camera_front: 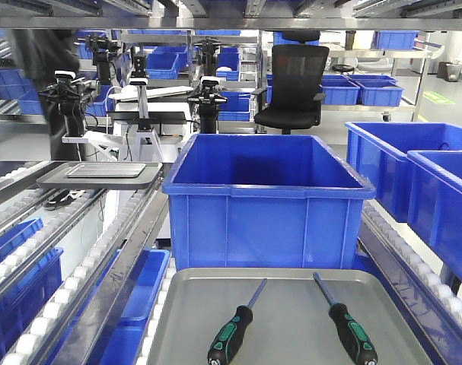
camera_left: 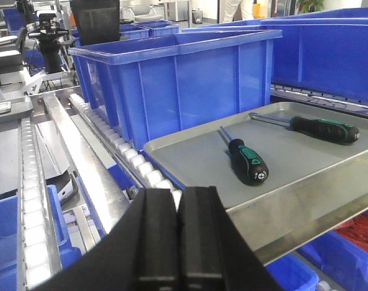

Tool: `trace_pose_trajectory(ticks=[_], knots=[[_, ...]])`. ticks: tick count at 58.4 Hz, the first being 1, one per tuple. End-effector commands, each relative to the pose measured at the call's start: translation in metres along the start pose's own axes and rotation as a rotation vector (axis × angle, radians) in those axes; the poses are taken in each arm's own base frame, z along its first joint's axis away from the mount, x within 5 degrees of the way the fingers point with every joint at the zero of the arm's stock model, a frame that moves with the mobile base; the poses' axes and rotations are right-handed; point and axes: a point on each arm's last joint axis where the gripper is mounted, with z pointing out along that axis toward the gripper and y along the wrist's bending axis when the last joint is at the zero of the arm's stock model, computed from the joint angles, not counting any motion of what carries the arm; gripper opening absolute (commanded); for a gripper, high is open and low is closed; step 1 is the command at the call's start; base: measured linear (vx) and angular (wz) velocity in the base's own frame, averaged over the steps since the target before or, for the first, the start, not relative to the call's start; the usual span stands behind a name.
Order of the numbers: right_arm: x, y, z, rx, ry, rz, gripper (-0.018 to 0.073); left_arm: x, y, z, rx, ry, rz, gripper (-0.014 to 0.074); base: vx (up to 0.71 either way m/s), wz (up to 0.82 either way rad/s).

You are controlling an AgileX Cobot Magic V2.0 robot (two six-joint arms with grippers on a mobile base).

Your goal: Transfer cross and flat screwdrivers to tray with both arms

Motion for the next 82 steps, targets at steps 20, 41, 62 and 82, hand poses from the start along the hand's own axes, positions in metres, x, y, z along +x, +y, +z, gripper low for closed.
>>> trace_pose_trajectory(ticks=[20, 41, 62, 82], knots=[[-0.012, 0.000, -0.002, 0.009, -0.064, 0.018, -0.0008, -0.010, 0.002, 0.000, -0.027, -0.098, 0.061, 0.0003, 0.00, 0.00], [-0.012, 0.000, -0.002, 0.009, -0.064, 0.017, -0.0008, 0.083, 0.027, -0.020, -0.447, -0.230, 0.042, 0.0003, 0.00, 0.00], [-0.012, 0.000, -0.002, 0.009, -0.063, 0.017, -0.0008, 0.113, 0.025, -0.022, -0.453, -0.077, 0.016, 0.0003, 0.00, 0.00], [-0.012, 0.000, -0.002, 0.009, -0.063, 0.017, -0.0008, 0.114, 0.025, -0.022, -0.453, -0.074, 0.015, 0.0003, 0.00, 0.00]])
